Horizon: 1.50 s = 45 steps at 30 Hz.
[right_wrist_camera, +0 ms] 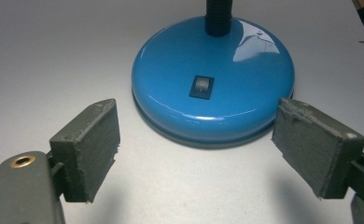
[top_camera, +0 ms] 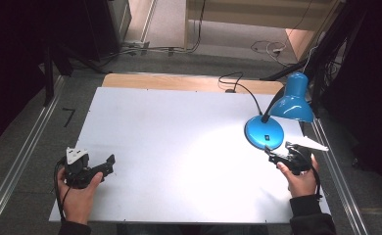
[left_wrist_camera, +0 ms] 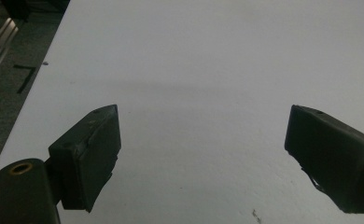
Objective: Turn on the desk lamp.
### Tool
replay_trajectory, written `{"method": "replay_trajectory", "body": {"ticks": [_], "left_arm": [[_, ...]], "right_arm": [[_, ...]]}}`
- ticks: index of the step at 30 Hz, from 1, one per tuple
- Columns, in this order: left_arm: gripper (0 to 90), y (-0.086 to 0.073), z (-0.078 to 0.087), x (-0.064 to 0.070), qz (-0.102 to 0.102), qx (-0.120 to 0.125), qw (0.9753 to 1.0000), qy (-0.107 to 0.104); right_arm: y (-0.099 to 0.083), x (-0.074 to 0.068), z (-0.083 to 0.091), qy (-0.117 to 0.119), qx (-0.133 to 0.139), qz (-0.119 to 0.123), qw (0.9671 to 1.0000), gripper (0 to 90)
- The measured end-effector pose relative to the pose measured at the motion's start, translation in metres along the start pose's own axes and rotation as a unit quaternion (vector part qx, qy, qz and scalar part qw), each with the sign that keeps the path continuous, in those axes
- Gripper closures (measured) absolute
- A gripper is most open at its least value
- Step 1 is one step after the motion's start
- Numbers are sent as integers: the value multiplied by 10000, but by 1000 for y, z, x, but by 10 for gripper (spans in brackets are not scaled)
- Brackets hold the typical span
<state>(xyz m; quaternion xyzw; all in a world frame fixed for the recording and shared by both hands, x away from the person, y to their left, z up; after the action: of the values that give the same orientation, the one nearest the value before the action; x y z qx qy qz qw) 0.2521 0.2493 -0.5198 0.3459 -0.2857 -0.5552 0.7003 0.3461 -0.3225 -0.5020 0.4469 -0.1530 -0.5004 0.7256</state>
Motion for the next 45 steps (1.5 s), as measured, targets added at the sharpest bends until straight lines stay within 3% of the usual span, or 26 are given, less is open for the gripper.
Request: {"method": "replay_trajectory", "body": {"ticks": [45], "left_arm": [[116, -1, -1, 1, -31, -27, 10000, -3]], "right_arm": [[-15, -3, 26, 115, -54, -15, 9999, 138]]}}
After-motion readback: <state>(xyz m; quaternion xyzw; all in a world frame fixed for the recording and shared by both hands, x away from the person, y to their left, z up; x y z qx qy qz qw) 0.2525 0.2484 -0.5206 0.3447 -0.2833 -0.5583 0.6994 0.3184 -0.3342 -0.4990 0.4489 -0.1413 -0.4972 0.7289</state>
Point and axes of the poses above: each handheld gripper's, and its own axes: z roughly backward along the jaws, y roughly out of its top, x roughly to its right, the point moved 4 cm from there along -z, roughly forward along the jaws, and after that the axes turned 15 degrees about y, right-handed, at the moved point
